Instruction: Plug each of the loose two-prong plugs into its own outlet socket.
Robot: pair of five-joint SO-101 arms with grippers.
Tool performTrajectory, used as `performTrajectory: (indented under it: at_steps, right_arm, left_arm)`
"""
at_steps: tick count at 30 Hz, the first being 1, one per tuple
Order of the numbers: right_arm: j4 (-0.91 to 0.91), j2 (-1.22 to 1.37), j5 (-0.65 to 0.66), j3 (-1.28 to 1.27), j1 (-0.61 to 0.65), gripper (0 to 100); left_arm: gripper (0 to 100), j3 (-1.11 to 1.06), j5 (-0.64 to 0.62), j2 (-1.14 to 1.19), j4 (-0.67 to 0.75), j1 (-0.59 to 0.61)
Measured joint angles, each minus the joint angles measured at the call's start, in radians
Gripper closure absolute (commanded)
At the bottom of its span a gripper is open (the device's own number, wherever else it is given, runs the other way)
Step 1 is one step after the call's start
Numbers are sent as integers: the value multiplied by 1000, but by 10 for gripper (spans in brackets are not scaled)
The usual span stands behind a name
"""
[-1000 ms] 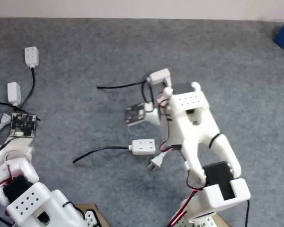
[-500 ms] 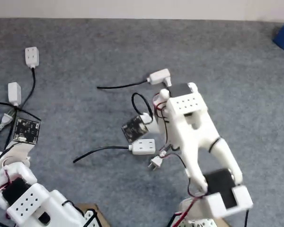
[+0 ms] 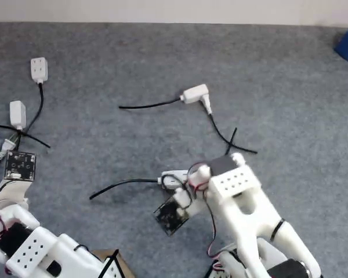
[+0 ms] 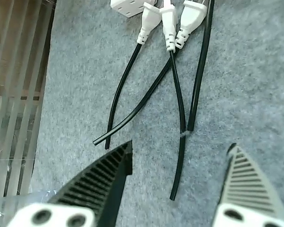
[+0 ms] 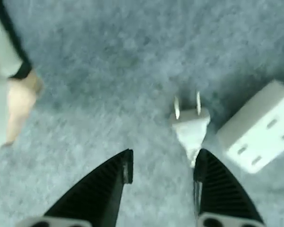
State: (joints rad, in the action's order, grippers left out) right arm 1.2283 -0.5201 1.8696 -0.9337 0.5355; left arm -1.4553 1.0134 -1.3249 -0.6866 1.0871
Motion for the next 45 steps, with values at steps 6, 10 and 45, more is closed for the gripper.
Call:
performTrajectory:
  at_steps: [6,10,45]
  right_arm:
    - [-101,35,-48,-38,20,786]
    - [-130,127,-49,14,-9,786]
    - [-249,281,-141,-17,-44,917]
  left_arm:
    - [695,0,2,0,0,3]
    - [695,0,3,0,0,3]
    - [695,0,3,0,0,21]
